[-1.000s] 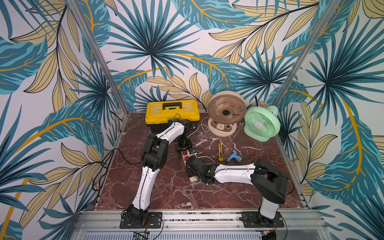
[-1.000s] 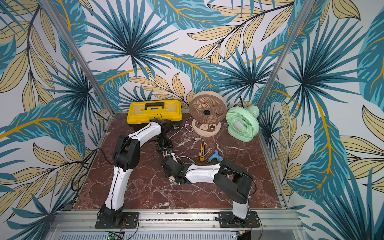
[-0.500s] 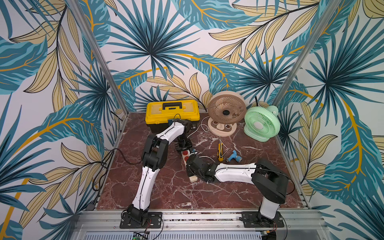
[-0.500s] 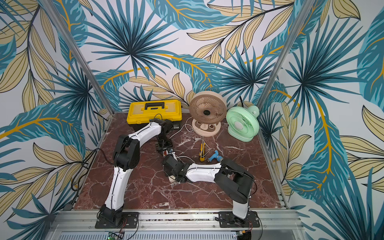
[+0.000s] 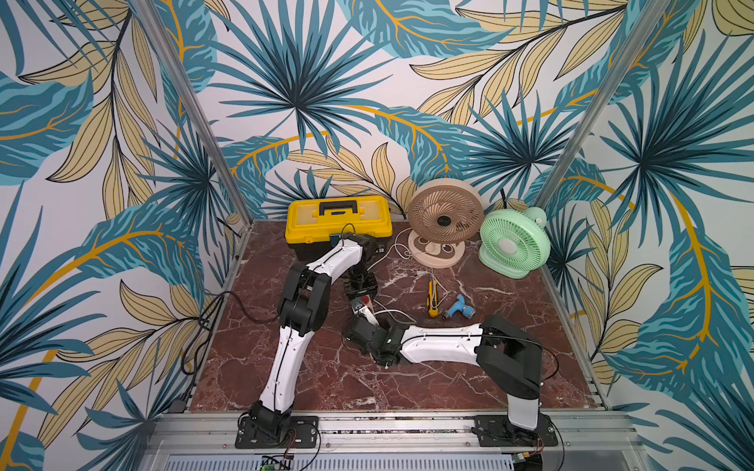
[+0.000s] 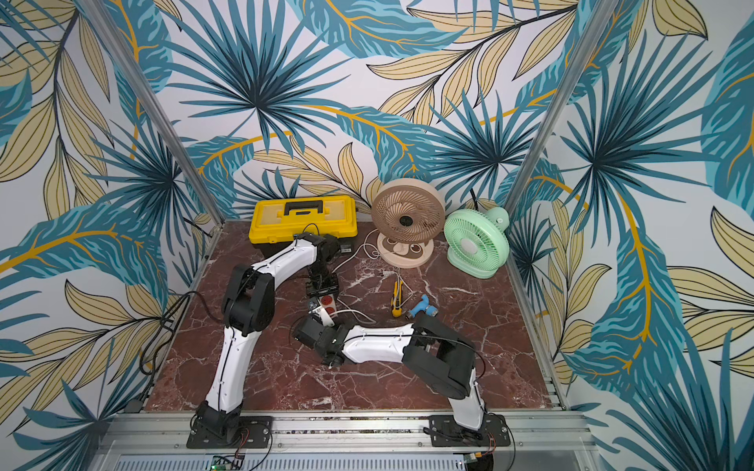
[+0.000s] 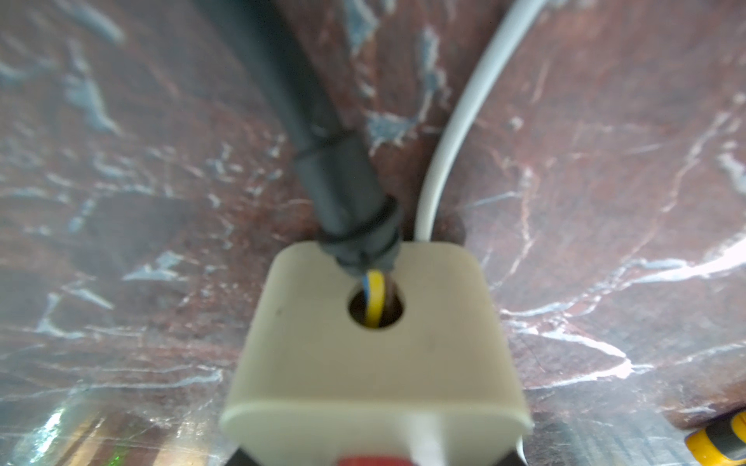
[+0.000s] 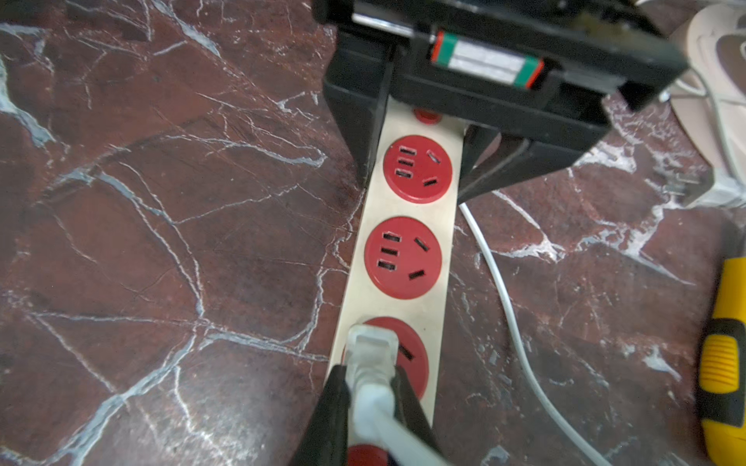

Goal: Unplug the desk fan from the power strip
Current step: Remove the plug from the socket.

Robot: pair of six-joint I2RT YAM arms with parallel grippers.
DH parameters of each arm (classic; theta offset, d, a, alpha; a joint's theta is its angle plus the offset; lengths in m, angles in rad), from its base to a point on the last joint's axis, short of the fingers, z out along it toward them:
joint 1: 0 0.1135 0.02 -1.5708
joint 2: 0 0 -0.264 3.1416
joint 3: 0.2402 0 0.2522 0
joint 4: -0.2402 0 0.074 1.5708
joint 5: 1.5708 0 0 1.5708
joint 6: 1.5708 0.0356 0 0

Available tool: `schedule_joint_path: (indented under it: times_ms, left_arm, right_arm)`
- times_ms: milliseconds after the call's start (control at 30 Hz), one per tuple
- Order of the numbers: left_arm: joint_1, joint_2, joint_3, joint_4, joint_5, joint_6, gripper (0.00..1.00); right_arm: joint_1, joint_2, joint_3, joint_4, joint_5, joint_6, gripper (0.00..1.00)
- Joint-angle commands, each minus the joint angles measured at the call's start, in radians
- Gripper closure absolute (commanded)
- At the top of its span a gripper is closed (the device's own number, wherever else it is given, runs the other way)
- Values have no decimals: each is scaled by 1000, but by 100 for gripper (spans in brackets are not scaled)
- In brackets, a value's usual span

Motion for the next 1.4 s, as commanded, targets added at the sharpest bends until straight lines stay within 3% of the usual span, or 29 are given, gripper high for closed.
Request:
schedule_joint_path:
  times_ms: [0, 400, 967, 1367]
  left_arm:
    - [2, 156, -67, 115, -106, 33, 100]
    - [2, 155, -68, 114, -109, 34, 100]
    - [1, 149, -80, 119, -116, 34, 100]
    - [3, 148, -80, 120, -119, 33, 100]
  right_arm:
    - [53, -1, 52, -10, 98, -101, 100]
    - [54, -28, 7, 42, 111, -69, 100]
    - [-118, -192, -186, 129, -154, 254, 100]
    - [-132, -185, -168, 105, -184, 261, 100]
